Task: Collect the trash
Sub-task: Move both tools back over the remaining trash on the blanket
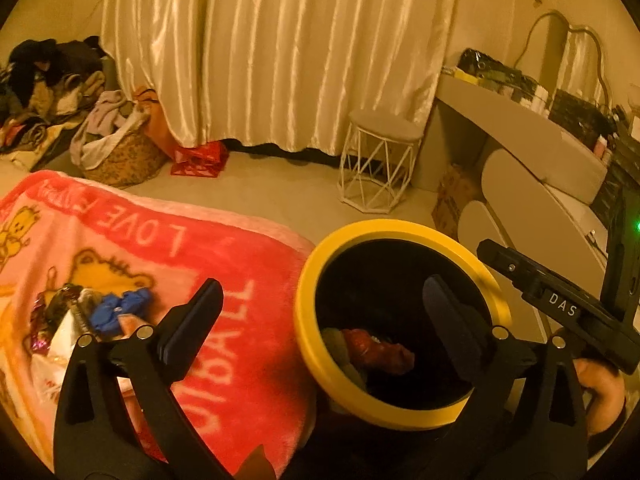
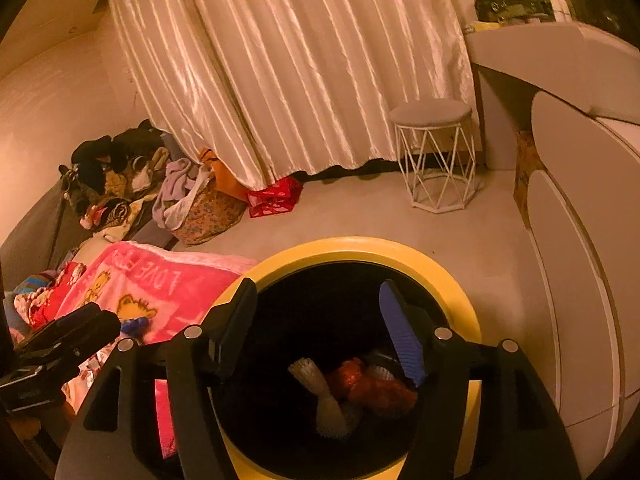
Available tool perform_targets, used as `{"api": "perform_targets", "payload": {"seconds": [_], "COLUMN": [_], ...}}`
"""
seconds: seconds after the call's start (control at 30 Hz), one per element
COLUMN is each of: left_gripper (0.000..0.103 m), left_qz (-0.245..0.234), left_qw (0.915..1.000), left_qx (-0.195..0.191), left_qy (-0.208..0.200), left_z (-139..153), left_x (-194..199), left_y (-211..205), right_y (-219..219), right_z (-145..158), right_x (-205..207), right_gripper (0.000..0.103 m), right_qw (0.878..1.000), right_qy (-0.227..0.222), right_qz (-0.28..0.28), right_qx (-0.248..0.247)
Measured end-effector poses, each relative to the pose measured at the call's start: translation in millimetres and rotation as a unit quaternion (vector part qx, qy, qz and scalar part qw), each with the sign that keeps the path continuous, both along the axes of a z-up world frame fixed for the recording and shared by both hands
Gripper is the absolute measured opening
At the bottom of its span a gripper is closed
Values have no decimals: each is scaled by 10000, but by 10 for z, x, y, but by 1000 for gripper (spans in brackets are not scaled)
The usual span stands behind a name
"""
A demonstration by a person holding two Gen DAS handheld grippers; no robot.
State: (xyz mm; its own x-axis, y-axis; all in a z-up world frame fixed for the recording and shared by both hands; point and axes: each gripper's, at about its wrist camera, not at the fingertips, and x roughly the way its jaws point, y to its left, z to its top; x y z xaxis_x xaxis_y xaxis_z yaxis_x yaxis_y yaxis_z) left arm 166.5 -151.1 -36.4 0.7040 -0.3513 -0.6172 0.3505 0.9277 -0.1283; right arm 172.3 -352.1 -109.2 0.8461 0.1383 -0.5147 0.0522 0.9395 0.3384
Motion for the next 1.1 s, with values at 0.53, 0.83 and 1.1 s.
{"api": "perform_targets", "payload": {"seconds": [0.53, 0.83, 1.1], "left_gripper": [92, 92, 92], "left_qz": [611, 880, 1091], "left_qw": [9975, 9951, 9928], "left_qx": [-196, -297, -370], "left_qy": [-288, -333, -331], "left_z": [154, 176, 168], "left_x": [-237, -330, -387], "left_y": [551, 832, 1043], "right_y": [472, 802, 1020], "right_z": [215, 317, 340], "right_x": [-81, -119, -149], "right_gripper": [65, 67, 69], "right_qw": [9976, 9936, 9895], "right_qy": [-310, -465, -521], "right_qz": [560, 929, 1208], "right_qx": [-267, -445, -595]}}
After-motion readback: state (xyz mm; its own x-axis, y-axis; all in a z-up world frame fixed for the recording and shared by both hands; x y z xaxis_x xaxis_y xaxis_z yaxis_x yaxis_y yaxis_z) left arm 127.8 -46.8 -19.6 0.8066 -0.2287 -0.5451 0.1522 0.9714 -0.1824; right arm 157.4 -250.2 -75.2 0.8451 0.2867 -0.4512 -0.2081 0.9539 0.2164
